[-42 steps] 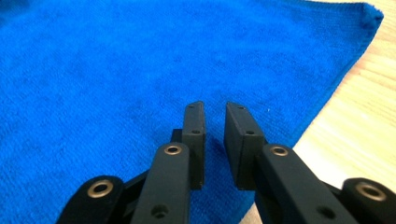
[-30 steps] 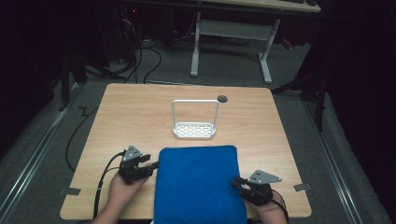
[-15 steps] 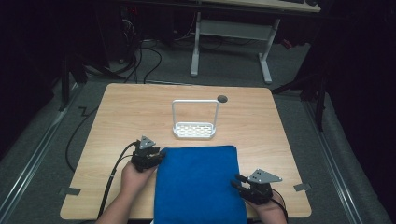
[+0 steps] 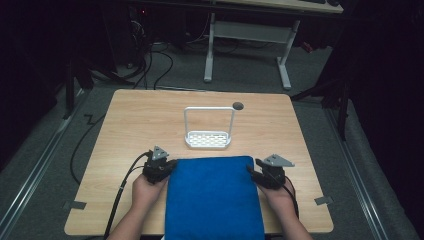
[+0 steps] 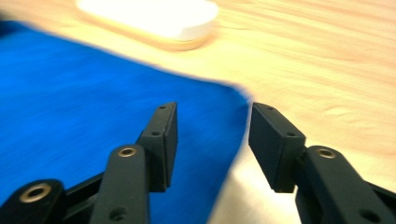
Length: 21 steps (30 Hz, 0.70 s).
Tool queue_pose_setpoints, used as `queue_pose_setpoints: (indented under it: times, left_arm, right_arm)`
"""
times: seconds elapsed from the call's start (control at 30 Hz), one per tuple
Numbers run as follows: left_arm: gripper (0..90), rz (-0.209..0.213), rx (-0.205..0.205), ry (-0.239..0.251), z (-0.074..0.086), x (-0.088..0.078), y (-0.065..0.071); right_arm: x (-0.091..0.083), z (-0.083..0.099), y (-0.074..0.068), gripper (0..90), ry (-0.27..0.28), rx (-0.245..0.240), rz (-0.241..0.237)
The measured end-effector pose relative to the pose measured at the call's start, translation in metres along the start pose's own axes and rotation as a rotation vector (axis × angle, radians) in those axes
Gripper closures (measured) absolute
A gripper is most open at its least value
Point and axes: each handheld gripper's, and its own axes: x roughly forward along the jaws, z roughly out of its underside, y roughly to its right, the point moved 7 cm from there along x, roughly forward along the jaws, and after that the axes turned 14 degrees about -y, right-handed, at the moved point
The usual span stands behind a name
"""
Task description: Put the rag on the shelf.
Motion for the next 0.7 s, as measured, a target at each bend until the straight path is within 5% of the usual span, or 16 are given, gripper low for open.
queue_pose_setpoints:
  times: [0.1,0.2,0.4,0.7]
  left_arm:
    - [87.3,0.012,-0.008,0.004,0.0,0.0,-0.001]
    - [87.3,0.02,-0.016,0.011,0.0,-0.001,-0.001]
    - [87.8,0.033,-0.02,0.013,0.0,-0.001,-0.002]
    - [88.2,0.065,-0.031,0.052,0.001,-0.007,-0.003]
  right_arm:
    - [0.018,-0.01,0.011,52.0,-0.04,0.044,0.003]
    - [0.031,-0.014,0.01,56.9,-0.08,0.033,-0.018]
    - [0.035,-0.011,0.005,87.2,-0.116,0.034,-0.02]
    - [0.012,-0.011,-0.01,88.1,0.006,0.002,-0.033]
